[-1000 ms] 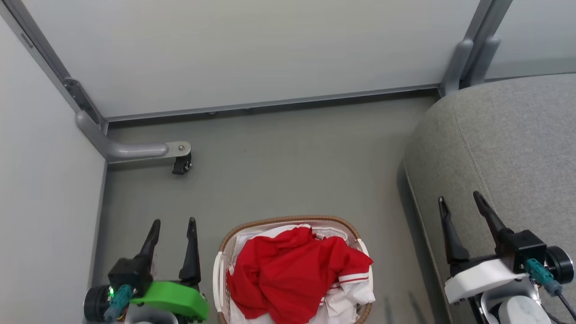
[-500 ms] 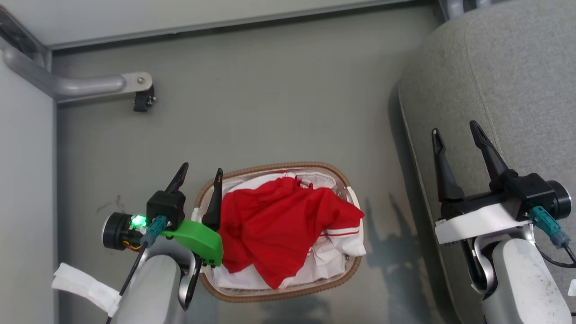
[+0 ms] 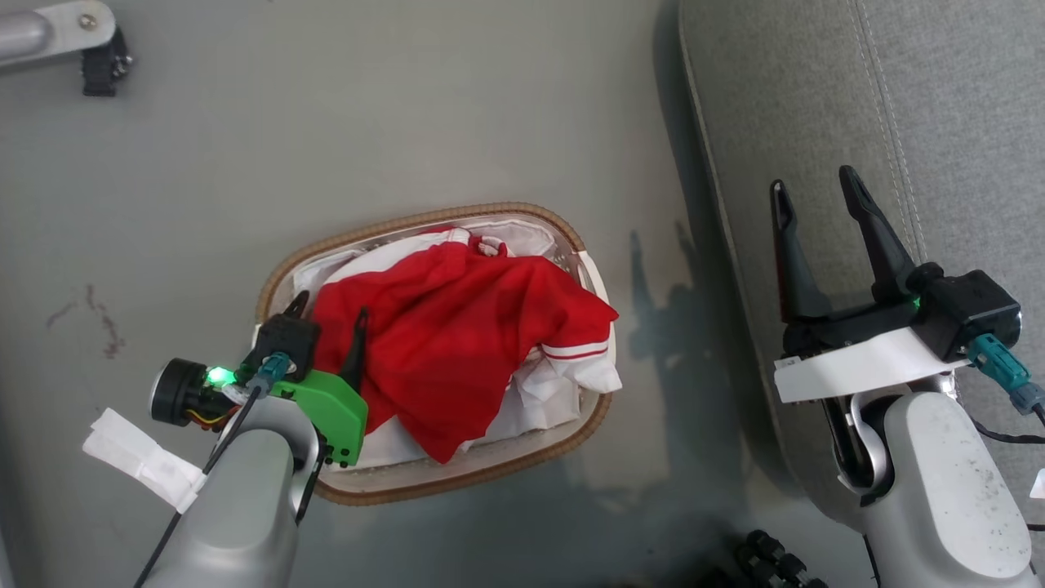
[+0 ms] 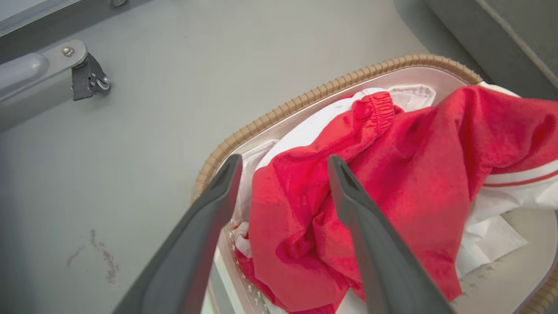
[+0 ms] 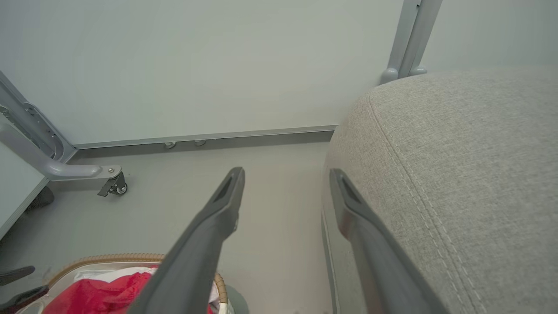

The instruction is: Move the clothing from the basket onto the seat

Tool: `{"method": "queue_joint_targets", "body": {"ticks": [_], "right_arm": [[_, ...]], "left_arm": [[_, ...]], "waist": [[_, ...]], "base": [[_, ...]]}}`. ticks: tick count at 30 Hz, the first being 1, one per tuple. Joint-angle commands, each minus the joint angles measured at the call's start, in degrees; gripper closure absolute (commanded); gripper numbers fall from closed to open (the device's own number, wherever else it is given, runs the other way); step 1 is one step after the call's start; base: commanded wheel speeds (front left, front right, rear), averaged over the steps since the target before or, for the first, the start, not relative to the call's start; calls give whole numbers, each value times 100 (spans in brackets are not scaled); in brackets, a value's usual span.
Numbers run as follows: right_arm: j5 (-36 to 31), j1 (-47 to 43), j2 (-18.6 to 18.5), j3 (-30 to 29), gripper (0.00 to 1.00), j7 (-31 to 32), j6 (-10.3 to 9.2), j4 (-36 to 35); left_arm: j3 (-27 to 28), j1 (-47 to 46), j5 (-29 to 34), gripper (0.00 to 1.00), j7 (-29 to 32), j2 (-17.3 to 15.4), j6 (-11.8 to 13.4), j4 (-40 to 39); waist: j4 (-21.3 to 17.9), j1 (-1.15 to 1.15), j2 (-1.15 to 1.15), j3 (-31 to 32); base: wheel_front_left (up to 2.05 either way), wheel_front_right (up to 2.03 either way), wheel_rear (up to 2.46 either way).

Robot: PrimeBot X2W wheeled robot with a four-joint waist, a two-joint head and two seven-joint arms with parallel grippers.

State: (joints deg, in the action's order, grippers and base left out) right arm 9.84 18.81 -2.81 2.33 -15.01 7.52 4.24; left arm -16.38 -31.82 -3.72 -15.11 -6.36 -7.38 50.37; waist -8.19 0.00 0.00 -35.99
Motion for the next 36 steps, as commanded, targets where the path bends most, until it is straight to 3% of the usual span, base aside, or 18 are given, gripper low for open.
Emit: {"method": "queue_joint_targets", "body": {"ticks": [1,14,28,30,31,35,36], "right_arm": [[65,93,-14,20,0,-26,-6,-30],[315,187,-16,184,0,-26,-6,-58],[458,155,-15,318,0,-26,-6,-23],[470,140,-16,317,0,-26,-6,-13],[477,132,-16,319,0,-26,-6,-9],[485,125,-16,324,0,-26,-6,-3],[487,125,-16,321,0,-26,-6,-1]], "left_arm": [[-6,-168,26,0,-7,-82,-7,81],[-106,-797,183,0,-7,-436,141,842],[-190,-1179,150,0,-7,-495,290,1544],[-214,-1211,138,29,-4,-463,283,1692],[-233,-1232,129,52,13,-445,277,1779],[-277,-1311,83,97,29,-392,255,1976],[-282,-1314,78,100,26,-380,244,1998]], "waist": [[-413,0,0,-475],[-633,0,0,-776],[-768,0,0,-863],[-771,0,0,-859],[-771,0,0,-855],[-765,0,0,-843],[-762,0,0,-839]], "base": [[0,0,0],[0,0,0],[0,0,0],[0,0,0],[0,0,0],[0,0,0],[0,0,0]]}}
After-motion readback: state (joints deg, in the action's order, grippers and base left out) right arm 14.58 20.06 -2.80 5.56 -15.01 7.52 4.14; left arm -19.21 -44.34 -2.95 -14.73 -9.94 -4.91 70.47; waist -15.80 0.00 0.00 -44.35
